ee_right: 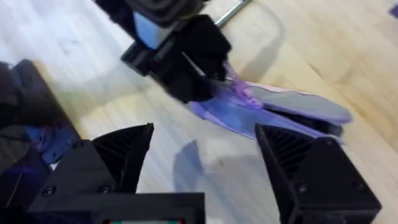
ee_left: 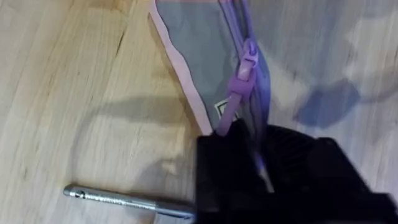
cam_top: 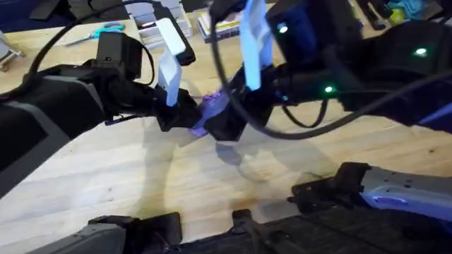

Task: Unzip the bag, pick up the pens from the table one at a time and place them inside, then zip the bag closed.

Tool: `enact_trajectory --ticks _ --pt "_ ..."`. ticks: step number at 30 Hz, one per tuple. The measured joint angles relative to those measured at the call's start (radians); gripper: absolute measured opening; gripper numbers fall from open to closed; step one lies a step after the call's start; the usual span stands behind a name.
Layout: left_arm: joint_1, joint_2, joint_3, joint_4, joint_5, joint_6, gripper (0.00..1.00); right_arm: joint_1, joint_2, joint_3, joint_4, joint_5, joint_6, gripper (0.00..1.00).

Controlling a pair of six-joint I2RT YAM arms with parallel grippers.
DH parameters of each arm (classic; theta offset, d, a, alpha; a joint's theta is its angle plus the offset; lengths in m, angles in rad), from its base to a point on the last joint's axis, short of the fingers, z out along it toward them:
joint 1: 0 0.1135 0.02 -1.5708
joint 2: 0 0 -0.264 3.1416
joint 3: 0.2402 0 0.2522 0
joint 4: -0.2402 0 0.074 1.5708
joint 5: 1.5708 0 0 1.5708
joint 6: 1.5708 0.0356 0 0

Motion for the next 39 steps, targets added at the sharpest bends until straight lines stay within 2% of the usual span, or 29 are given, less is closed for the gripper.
enact_trajectory --ticks 3,6,7,8,16,22,27,31,39 --pt "0.000 0.000 0.000 -0.001 0.002 -0.005 0.395 -0.037 -0.025 0.000 -0.003 0.001 -0.018 0.998" --pt "0.000 0.000 0.000 -0.001 0.003 -0.006 0.871 -0.074 -0.038 0.000 -0.011 0.002 -0.039 0.996" --pt "0.000 0.000 0.000 -0.001 0.003 -0.010 0.958 -0.084 -0.038 0.001 -0.019 0.001 -0.048 0.996" --pt "0.000 0.000 0.000 -0.001 0.003 -0.010 0.984 -0.094 -0.037 0.003 -0.029 0.000 -0.059 0.996" --pt "0.000 0.000 0.000 -0.001 -0.018 -0.009 0.994 -0.171 0.011 0.118 -0.140 -0.012 -0.227 0.996" --pt "0.000 0.000 0.000 -0.001 -0.038 -0.009 0.994 -0.179 0.080 0.241 -0.260 -0.015 -0.403 0.996" --pt "0.009 -0.043 0.000 -0.008 -0.042 -0.010 0.994 -0.179 0.128 0.269 -0.263 0.013 -0.592 0.996" --pt "0.054 -0.155 0.002 -0.031 -0.042 -0.010 0.994 -0.179 0.147 0.269 -0.241 0.054 -0.803 0.996" --pt "0.180 -0.376 0.011 -0.143 -0.042 -0.010 0.994 -0.179 0.148 0.270 -0.209 0.071 -1.215 0.998"
